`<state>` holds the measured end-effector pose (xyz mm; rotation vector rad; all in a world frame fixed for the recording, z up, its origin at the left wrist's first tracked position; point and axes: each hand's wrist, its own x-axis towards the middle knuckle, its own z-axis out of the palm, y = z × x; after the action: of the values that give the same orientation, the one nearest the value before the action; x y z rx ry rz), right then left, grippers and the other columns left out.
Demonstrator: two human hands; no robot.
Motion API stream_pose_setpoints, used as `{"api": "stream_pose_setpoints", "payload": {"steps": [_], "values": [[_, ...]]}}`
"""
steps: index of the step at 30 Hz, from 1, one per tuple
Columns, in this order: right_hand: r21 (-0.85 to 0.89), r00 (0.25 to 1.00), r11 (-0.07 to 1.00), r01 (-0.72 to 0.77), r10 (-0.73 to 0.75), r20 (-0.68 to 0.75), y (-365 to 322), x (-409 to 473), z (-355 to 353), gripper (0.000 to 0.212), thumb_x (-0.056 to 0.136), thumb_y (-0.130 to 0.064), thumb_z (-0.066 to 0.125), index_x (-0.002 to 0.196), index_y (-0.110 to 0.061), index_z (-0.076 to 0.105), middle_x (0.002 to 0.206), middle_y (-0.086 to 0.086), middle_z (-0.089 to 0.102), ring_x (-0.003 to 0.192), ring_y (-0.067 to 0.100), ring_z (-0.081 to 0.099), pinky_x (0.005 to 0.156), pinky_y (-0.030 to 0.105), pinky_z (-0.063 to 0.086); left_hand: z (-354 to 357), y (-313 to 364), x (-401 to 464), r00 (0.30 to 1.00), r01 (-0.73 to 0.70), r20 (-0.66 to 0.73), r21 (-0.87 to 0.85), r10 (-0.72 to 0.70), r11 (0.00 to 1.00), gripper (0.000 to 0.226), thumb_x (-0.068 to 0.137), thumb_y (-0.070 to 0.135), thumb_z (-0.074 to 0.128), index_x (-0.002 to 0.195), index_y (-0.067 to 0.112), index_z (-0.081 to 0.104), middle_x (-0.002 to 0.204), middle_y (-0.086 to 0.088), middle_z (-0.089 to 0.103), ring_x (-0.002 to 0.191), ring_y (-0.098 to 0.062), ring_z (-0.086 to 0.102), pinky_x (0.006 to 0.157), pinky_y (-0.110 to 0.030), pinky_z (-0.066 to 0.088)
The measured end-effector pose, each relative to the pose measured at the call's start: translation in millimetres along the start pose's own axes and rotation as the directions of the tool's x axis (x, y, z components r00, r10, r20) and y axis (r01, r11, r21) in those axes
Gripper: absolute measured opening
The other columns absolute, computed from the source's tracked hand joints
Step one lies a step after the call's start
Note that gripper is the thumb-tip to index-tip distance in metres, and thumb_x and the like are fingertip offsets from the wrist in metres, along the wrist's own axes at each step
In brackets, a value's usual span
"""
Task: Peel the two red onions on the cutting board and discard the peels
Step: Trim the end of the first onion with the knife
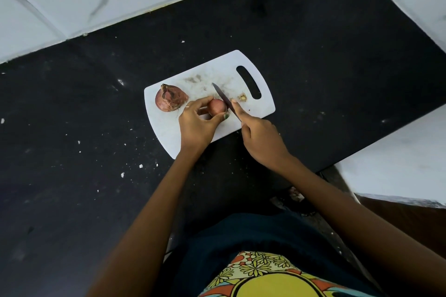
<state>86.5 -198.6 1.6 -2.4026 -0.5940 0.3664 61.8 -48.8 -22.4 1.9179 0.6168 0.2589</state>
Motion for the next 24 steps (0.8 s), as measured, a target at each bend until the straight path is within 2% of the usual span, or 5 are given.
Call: {"api": "stream_pose_setpoints", "payload": {"steps": [2, 13, 16, 19, 24], "values": [[-0.001, 1.0, 1.0, 0.001, -0.001, 0.006, -0.9, 1.3, -0.2, 0.057, 0.098, -0.009, 0.038, 0.149, -0.033, 0.024, 0.059, -0.007, 0.039, 0.063, 0.018, 0.048, 0.064, 0.037, 0.042, -0.2, 0.7, 1.1, 1.0, 0.014, 0.006, -0.009, -0.014, 1.0, 0.051, 0.07, 0.02, 0.086, 0.115, 0.008, 0.067, 0.112, -0.006, 0.068, 0.086, -0.004, 0.06, 0.07, -0.002, 0.045], [-0.043, 0.999, 0.999, -0.016, 0.018, 0.031, -5.2, 0.8, -0.9, 0.058, 0.098, -0.009, 0.037, 0.15, -0.031, 0.023, 0.059, -0.006, 0.036, 0.065, 0.023, 0.048, 0.065, 0.041, 0.043, -3.2, 2.5, 2.0, 0.999, 0.026, 0.032, -0.025, -0.025, 0.999, 0.05, 0.07, 0.019, 0.086, 0.115, 0.01, 0.067, 0.111, -0.003, 0.068, 0.085, -0.002, 0.06, 0.068, -0.002, 0.045], [-0.058, 0.999, 0.998, -0.01, 0.013, 0.052, -9.9, 3.5, -0.3, 0.058, 0.098, -0.008, 0.037, 0.15, -0.028, 0.022, 0.065, 0.0, 0.046, 0.07, 0.027, 0.055, 0.068, 0.044, 0.049, -2.2, 1.0, 2.3, 0.999, 0.022, 0.029, -0.024, -0.021, 0.999, 0.05, 0.07, 0.019, 0.086, 0.115, 0.01, 0.068, 0.11, -0.003, 0.068, 0.09, -0.01, 0.062, 0.069, -0.003, 0.046], [-0.093, 0.996, 0.995, -0.028, 0.036, 0.086, -10.6, 13.9, -3.0, 0.058, 0.098, -0.009, 0.037, 0.15, -0.03, 0.022, 0.081, 0.011, 0.059, 0.078, 0.028, 0.058, 0.073, 0.046, 0.051, 0.2, 1.9, 0.6, 0.999, -0.019, 0.048, -0.007, 0.019, 1.0, 0.051, 0.067, 0.013, 0.087, 0.114, 0.01, 0.068, 0.113, -0.005, 0.067, 0.091, -0.01, 0.061, 0.071, -0.001, 0.044], [-0.017, 0.993, 0.999, -0.03, 0.032, 0.116, -9.0, 10.9, -9.0, 0.055, 0.098, -0.01, 0.037, 0.149, -0.028, 0.027, 0.082, 0.01, 0.062, 0.074, 0.025, 0.058, 0.074, 0.046, 0.052, -1.0, -3.2, -0.7, 1.0, -0.015, 0.015, -0.044, 0.016, 0.999, 0.048, 0.07, 0.015, 0.086, 0.114, 0.01, 0.068, 0.112, -0.005, 0.068, 0.091, -0.01, 0.062, 0.071, -0.005, 0.047]]}}
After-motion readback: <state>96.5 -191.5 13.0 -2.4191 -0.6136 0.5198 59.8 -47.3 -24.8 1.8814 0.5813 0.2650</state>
